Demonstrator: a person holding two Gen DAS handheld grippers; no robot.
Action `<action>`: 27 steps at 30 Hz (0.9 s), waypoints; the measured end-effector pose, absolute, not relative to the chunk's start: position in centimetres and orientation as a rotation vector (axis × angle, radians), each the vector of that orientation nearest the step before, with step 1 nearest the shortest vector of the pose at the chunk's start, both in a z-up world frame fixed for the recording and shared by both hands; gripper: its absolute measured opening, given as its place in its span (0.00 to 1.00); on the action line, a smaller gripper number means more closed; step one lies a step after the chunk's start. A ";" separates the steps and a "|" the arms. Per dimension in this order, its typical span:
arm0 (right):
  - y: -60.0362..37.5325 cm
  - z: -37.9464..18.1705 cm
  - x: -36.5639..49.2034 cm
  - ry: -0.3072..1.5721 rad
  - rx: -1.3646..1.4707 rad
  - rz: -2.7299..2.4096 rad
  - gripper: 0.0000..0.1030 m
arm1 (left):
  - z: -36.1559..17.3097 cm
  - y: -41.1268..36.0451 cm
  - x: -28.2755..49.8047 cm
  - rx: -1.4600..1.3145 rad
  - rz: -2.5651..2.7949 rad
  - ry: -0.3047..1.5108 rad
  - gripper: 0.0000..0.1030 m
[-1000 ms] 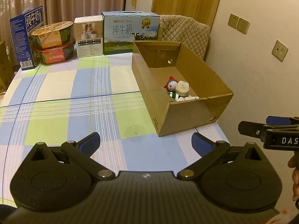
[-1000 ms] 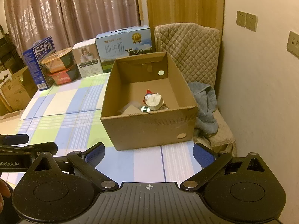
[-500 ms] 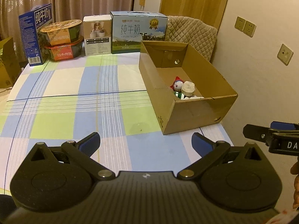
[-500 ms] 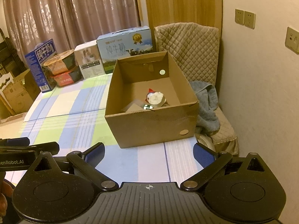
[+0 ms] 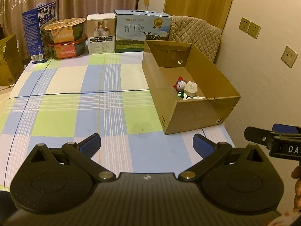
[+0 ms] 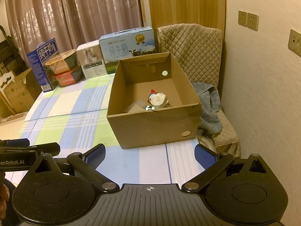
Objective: Organize rigid objects
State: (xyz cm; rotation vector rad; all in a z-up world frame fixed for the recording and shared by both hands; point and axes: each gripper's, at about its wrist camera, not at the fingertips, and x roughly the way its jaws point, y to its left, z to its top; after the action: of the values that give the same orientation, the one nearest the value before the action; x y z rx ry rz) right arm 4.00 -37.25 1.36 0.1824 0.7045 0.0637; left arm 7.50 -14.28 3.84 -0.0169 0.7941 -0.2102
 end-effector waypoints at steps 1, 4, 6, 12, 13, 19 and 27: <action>-37.3 1.3 4.0 0.704 0.182 0.064 0.95 | 3.8 -14.3 7.5 -0.017 -0.210 0.795 0.99; -37.3 1.3 4.0 0.705 0.182 0.064 0.95 | 3.8 -14.3 7.5 -0.014 -0.209 0.795 0.99; -37.3 1.2 3.9 0.707 0.183 0.063 0.95 | 3.8 -14.3 7.5 -0.014 -0.209 0.793 0.99; -37.3 1.0 3.9 0.709 0.183 0.064 0.95 | 3.8 -14.1 7.5 -0.013 -0.200 0.787 0.99; -37.3 1.0 3.9 0.709 0.183 0.064 0.95 | 3.8 -14.1 7.5 -0.013 -0.200 0.786 0.99; -37.3 1.0 3.9 0.709 0.183 0.065 0.95 | 3.9 -14.0 7.4 -0.014 -0.199 0.785 0.99; -37.2 0.9 3.9 0.710 0.182 0.065 0.95 | 3.9 -14.1 7.4 -0.014 -0.198 0.786 0.99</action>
State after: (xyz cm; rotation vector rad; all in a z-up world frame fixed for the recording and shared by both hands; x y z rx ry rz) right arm 3.89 -37.17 0.88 0.1816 0.7095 0.0652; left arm 7.37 -14.06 3.90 -0.0140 0.7863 -0.1982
